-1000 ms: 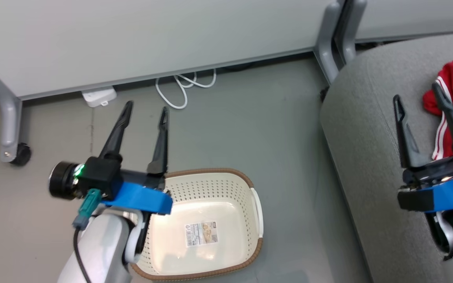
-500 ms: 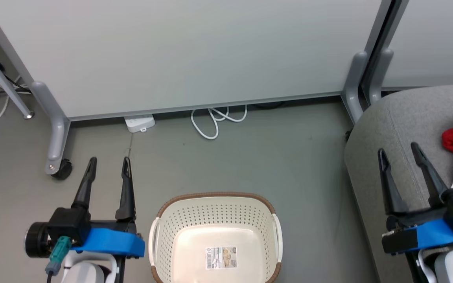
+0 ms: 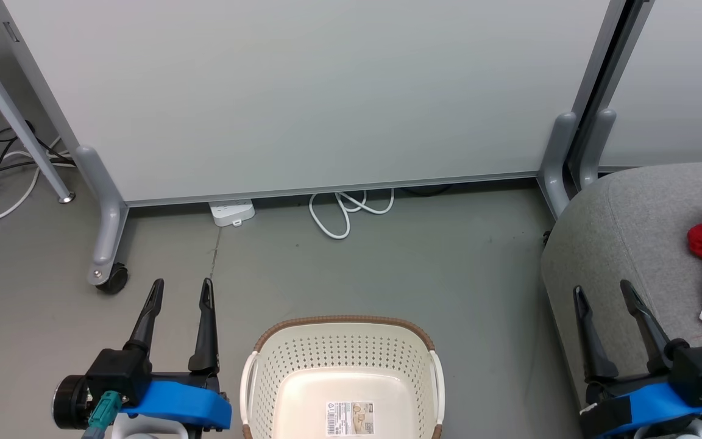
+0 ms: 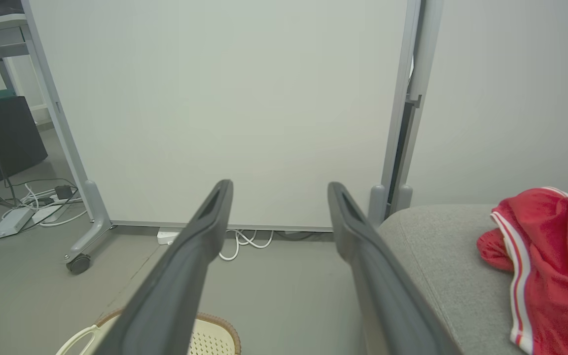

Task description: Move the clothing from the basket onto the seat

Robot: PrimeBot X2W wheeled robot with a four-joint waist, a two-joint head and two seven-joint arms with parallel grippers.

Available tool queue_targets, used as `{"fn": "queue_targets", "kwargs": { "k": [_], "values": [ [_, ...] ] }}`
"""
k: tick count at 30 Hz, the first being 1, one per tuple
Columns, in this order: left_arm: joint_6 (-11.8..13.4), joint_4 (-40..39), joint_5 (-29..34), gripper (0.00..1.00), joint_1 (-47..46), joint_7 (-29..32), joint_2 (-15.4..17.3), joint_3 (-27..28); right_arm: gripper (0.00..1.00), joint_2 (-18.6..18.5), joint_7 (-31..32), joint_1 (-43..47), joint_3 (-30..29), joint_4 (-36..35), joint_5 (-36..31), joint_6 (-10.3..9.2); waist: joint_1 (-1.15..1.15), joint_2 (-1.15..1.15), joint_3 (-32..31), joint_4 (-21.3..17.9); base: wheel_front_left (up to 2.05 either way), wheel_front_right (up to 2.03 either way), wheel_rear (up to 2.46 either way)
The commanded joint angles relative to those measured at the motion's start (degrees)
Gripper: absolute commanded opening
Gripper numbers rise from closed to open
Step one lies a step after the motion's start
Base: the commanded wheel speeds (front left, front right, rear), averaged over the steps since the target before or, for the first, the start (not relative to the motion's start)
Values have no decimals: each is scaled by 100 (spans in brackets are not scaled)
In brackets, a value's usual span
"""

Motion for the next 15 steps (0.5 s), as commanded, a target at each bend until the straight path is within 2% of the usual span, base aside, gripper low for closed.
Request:
{"fn": "queue_targets", "kwargs": {
  "k": [1, 15],
  "values": [
    [-24, 17, 24, 100, 59, -14, -9, -7, 100, 28, -3, 113, -8, 30, 22, 1, 1, -1, -10, 4, 0, 0, 0],
    [-75, 186, 53, 100, 78, -14, -41, 34, 100, 104, -3, 129, -65, 155, 59, 1, 1, -1, -71, 11, 0, 0, 0]
  ]
}}
